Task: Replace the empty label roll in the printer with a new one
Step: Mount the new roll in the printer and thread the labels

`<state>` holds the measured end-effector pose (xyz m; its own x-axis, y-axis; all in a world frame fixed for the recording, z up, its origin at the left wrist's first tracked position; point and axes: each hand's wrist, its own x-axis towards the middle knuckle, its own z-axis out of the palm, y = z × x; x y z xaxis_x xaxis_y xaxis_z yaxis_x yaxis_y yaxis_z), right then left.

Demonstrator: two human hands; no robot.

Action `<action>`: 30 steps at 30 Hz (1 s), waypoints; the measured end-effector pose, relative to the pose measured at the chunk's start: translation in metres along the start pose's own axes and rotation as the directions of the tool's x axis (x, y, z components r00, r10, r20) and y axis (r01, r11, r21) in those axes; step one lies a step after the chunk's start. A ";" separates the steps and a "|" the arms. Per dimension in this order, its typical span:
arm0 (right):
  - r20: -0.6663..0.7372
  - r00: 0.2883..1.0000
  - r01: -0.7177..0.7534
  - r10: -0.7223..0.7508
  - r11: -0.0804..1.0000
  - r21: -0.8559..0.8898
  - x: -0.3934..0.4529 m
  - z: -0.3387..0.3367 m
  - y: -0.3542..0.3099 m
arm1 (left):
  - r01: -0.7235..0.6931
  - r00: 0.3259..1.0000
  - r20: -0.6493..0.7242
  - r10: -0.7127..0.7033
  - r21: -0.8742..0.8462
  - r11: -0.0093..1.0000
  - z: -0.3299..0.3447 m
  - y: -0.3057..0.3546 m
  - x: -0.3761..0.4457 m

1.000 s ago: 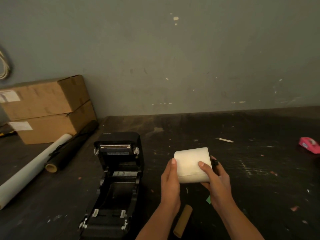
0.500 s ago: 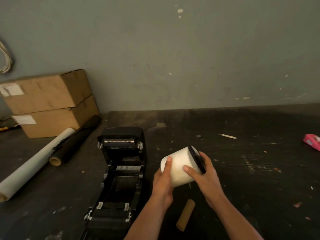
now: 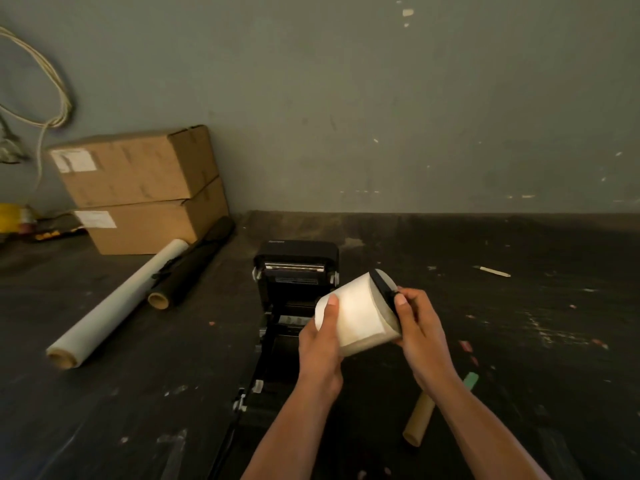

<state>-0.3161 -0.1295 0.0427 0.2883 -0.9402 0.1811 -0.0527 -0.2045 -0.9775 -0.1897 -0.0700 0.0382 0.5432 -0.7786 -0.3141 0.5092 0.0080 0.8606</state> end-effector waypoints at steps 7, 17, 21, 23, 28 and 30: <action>0.030 0.997 0.071 -0.067 0.983 -0.167 -0.002 0.055 -0.028 | -0.036 0.999 0.007 0.037 -0.021 0.999 -0.061 0.034 0.007; -0.012 0.999 -0.053 0.052 0.979 -0.194 0.002 0.093 -0.024 | -0.133 0.988 0.096 0.117 0.183 0.974 -0.107 0.073 0.029; -0.078 0.996 -0.048 0.035 0.983 -0.175 -0.001 0.096 -0.017 | -0.172 0.974 0.190 0.127 0.240 0.955 -0.110 0.085 0.039; -0.124 0.992 -0.043 0.027 0.991 -0.127 -0.002 0.098 -0.011 | -0.172 0.959 0.264 0.101 0.265 0.949 -0.111 0.091 0.042; -0.157 0.984 -0.079 0.080 0.997 0.017 0.000 0.099 0.007 | -0.117 0.932 0.362 -0.032 0.381 0.917 -0.113 0.100 0.054; -0.142 0.984 -0.100 0.106 0.994 0.044 0.002 0.101 0.017 | -0.094 0.931 0.358 -0.072 0.427 0.900 -0.114 0.099 0.061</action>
<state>-0.2199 -0.1071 0.0157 0.1423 -0.9857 0.0904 -0.0397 -0.0970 -0.9945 -0.0301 -0.0445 0.0583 0.2302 -0.9499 -0.2112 0.1220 -0.1872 0.9747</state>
